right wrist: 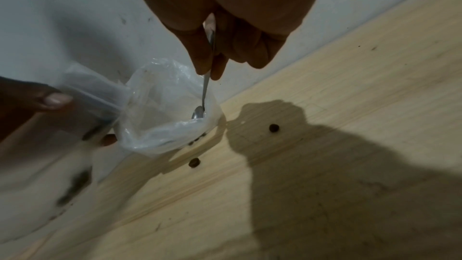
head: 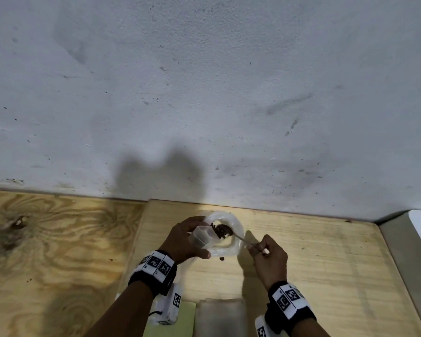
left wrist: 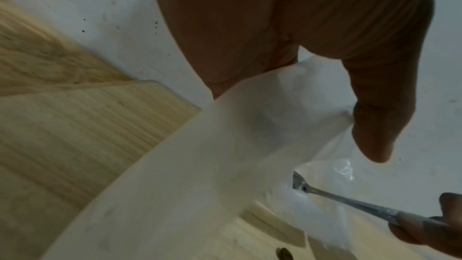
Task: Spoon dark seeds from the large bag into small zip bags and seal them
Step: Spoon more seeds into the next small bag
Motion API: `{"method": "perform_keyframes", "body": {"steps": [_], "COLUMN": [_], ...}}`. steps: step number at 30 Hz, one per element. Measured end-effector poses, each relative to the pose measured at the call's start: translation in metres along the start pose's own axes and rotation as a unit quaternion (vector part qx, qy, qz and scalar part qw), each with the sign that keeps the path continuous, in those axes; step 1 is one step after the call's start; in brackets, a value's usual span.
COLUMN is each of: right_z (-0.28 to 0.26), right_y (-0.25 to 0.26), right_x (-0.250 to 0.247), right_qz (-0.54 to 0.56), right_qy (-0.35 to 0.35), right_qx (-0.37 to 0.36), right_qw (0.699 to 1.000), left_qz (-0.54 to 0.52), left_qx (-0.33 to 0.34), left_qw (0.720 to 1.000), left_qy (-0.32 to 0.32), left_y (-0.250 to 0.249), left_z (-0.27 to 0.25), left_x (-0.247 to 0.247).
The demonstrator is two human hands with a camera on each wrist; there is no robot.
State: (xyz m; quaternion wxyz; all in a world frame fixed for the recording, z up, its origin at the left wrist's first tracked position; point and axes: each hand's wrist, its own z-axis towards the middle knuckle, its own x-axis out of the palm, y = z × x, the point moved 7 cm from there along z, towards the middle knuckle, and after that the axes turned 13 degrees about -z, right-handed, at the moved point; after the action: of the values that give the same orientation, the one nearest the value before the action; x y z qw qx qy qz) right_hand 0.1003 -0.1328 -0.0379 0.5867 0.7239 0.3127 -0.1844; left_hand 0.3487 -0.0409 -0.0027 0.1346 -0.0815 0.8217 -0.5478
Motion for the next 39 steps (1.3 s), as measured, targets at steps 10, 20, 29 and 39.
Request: {"method": "perform_keyframes", "body": {"steps": [10, 20, 29, 39], "right_z": [-0.018, -0.033, -0.027, -0.028], "right_y": [0.025, 0.050, 0.047, 0.053], "right_x": [-0.008, 0.032, 0.015, 0.030], "right_qz": [0.050, -0.097, -0.085, -0.102], "right_qy": [-0.016, 0.042, -0.012, 0.010], "right_qx": [-0.010, -0.100, -0.075, -0.079], "right_qw": [0.999, 0.989, 0.994, 0.992], "left_qz": [-0.009, -0.041, -0.040, -0.027], "left_qx": [-0.025, -0.080, -0.067, -0.064], "left_qw": [1.000, 0.996, 0.996, 0.997], "left_qy": [-0.011, -0.024, -0.039, -0.026], "left_y": [0.015, 0.026, 0.022, 0.019], "left_z": [-0.001, -0.004, -0.007, -0.008], "left_x": [-0.005, -0.007, -0.013, -0.008]}}
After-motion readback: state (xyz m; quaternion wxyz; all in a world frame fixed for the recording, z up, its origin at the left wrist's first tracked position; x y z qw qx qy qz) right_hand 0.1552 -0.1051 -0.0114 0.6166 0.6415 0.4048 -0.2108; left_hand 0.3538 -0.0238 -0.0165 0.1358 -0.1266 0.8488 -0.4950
